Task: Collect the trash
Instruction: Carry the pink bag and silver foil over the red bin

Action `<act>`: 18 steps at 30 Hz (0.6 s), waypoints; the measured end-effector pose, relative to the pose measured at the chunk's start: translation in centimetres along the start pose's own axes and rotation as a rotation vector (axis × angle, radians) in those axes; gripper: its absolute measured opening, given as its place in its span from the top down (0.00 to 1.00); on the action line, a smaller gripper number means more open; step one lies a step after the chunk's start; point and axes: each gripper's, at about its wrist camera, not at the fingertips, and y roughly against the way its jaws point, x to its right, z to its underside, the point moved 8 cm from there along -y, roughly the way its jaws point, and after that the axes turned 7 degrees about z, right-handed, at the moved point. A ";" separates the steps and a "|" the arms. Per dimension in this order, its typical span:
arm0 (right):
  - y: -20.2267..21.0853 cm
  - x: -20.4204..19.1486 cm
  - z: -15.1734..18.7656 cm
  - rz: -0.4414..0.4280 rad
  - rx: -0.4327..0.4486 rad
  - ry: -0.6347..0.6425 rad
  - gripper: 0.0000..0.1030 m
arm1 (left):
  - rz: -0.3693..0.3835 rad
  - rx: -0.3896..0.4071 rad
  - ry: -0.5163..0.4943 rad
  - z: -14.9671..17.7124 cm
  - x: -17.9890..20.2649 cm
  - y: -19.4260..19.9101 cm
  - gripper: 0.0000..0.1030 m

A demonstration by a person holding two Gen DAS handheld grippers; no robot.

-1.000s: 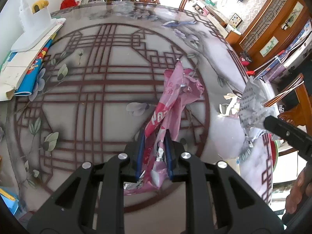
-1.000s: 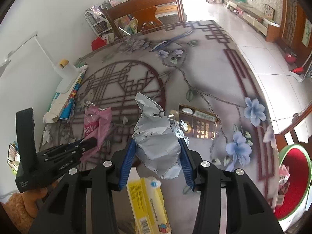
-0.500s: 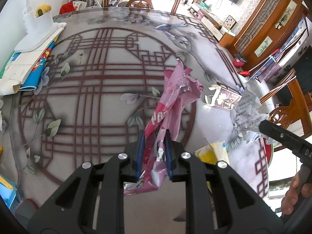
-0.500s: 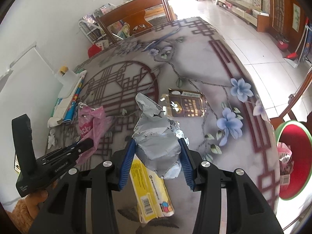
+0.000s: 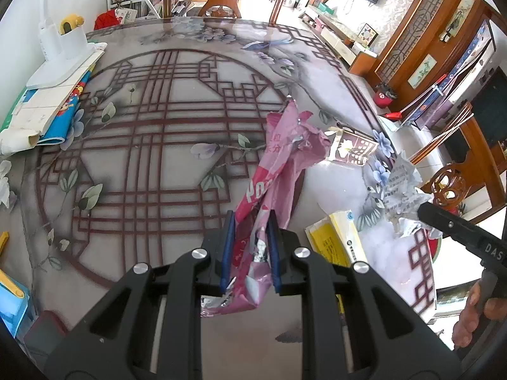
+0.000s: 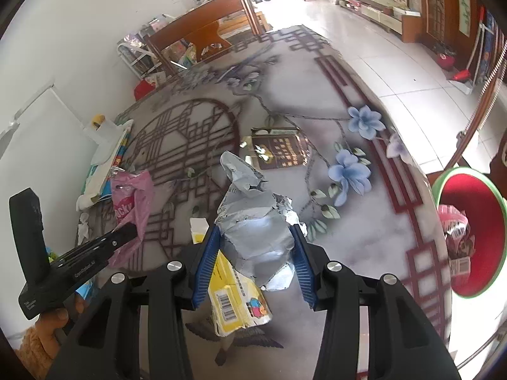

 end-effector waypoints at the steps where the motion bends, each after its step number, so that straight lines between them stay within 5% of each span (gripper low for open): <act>1: 0.0 0.2 0.2 0.001 -0.002 -0.008 0.57 | 0.000 0.000 -0.001 0.1 0.0 0.1 0.82; 18: 0.3 0.7 0.9 0.004 0.001 -0.048 0.57 | 0.021 0.018 -0.015 0.0 0.7 1.0 0.82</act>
